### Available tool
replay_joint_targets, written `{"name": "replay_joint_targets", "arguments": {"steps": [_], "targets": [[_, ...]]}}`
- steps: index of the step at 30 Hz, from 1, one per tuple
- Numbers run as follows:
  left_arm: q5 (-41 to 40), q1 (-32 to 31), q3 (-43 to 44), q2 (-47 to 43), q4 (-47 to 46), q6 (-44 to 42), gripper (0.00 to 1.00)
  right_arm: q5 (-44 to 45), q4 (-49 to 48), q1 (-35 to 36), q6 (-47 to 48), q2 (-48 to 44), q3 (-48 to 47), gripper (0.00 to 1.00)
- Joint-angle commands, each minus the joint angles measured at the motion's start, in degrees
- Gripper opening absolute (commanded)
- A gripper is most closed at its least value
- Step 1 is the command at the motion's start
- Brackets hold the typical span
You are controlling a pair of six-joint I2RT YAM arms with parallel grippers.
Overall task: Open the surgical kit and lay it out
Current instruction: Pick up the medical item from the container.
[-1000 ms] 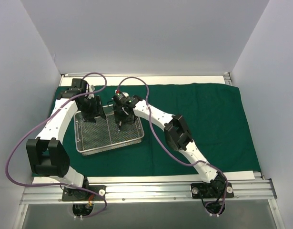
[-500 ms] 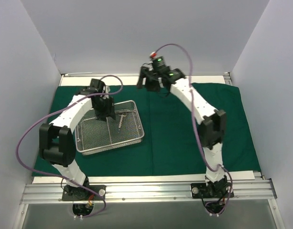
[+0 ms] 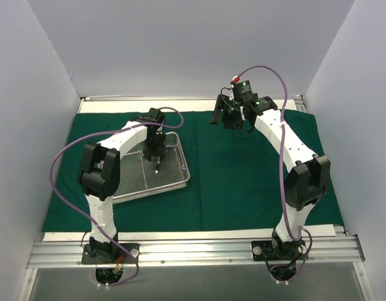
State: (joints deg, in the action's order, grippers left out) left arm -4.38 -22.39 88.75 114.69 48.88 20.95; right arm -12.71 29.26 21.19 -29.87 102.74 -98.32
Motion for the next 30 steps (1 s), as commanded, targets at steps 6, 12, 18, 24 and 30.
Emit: {"name": "replay_joint_targets", "arguments": {"steps": [6,12,18,24,30], "targets": [[-1.9,-0.8,0.9,4.2,-3.6,-0.1,0.54,-1.4,0.5,-3.6,1.7,-3.0,-0.2,0.60],[-1.9,-1.9,-1.2,7.8,-2.9,1.8,0.50,-2.0,0.5,-3.7,1.6,-2.3,-1.0,0.60],[-1.8,-1.7,-1.9,9.9,-2.0,1.6,0.21,-1.8,0.6,-3.7,1.6,-1.8,-2.1,0.60],[-1.8,-1.5,-2.5,7.0,-0.2,-0.9,0.03,-1.9,0.2,-3.5,1.4,-1.8,-1.3,0.59],[-2.1,-1.1,1.9,-1.4,7.4,-2.9,0.02,-2.1,-0.3,-2.9,1.2,-0.8,-1.9,0.59]]}}
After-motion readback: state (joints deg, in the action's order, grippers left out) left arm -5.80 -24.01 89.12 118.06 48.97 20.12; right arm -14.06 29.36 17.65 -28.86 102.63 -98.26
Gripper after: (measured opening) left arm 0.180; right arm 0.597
